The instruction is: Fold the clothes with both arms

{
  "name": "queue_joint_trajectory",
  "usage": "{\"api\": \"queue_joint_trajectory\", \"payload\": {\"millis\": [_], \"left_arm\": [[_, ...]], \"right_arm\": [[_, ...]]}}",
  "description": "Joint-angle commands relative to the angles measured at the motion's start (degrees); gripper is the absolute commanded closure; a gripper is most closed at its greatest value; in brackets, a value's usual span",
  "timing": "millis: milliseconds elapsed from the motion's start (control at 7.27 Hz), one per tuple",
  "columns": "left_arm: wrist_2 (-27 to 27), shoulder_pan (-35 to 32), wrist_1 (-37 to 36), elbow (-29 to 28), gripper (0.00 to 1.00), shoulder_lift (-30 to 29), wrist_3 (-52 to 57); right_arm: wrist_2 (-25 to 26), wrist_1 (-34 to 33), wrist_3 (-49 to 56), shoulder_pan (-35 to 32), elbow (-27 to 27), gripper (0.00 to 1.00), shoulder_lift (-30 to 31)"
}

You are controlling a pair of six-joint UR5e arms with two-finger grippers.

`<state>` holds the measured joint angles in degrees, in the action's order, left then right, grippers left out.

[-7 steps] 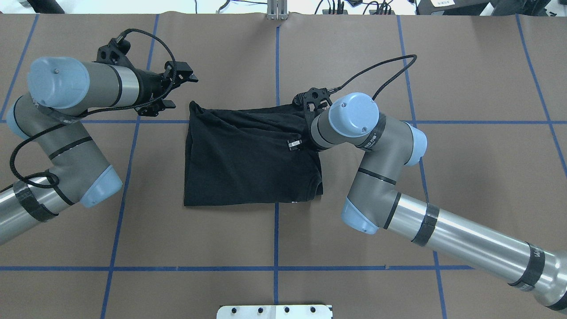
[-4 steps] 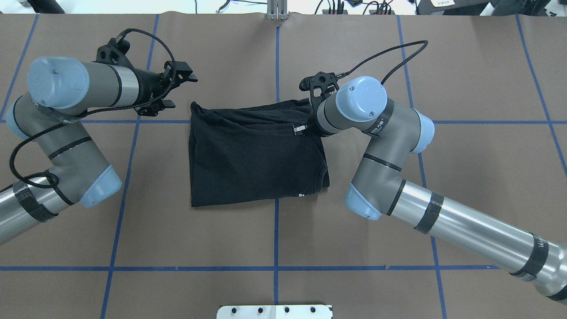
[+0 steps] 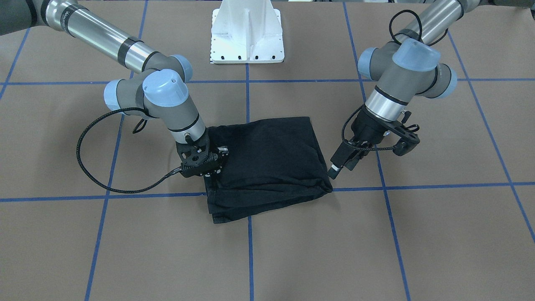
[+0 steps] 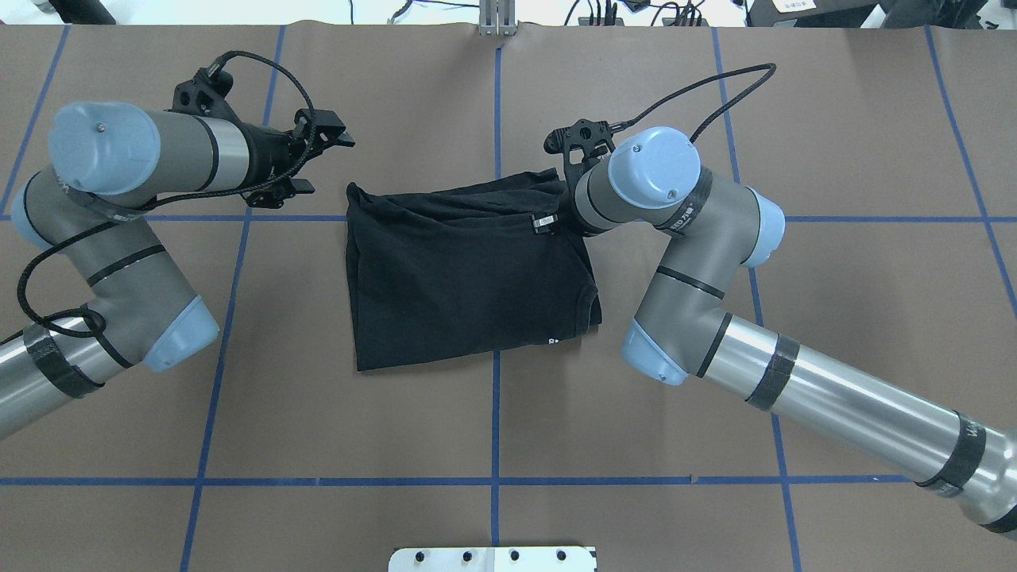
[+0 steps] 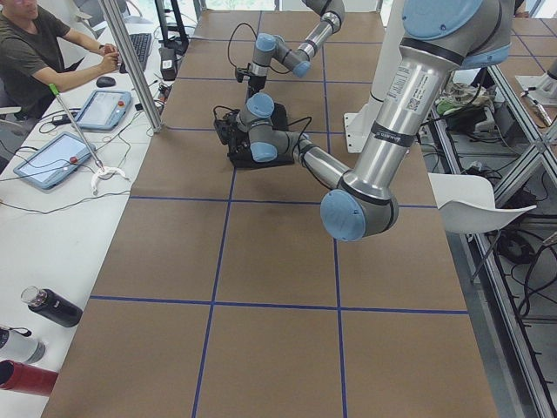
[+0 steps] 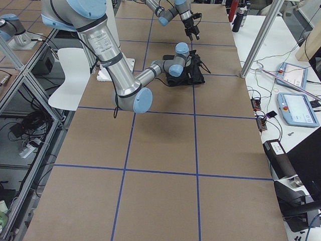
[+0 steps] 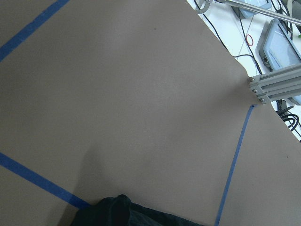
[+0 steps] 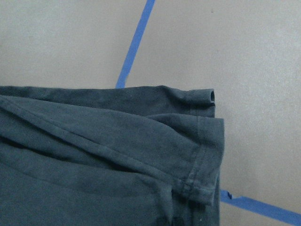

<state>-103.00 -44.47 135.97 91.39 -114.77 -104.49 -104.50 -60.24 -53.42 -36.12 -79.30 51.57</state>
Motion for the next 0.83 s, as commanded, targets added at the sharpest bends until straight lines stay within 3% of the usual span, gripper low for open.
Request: {"api": "queue_joint_trajectory", "payload": {"millis": [0,275,413,688], "left_arm": [[-0.18,-0.35,0.18,0.63,0.01,0.07,0.59],[-0.53,-3.41,-0.35,1.16,0.01,-0.02,8.66],[-4.02,-6.04,-0.26,1.16,0.01,0.24,14.78],[-7.82,-11.93,-0.17,2.82,0.01,5.92,32.77]], "right_arm": [[-0.70,-0.31,-0.98,-2.53,0.02,0.00,-1.20],[-4.73,-3.89,-0.63,-7.71,-0.76,0.00,-1.38],[-9.62,-5.83,1.11,-12.17,-1.64,0.00,-0.08],[-17.47,-11.52,12.41,-21.58,-6.02,0.00,6.15]]}}
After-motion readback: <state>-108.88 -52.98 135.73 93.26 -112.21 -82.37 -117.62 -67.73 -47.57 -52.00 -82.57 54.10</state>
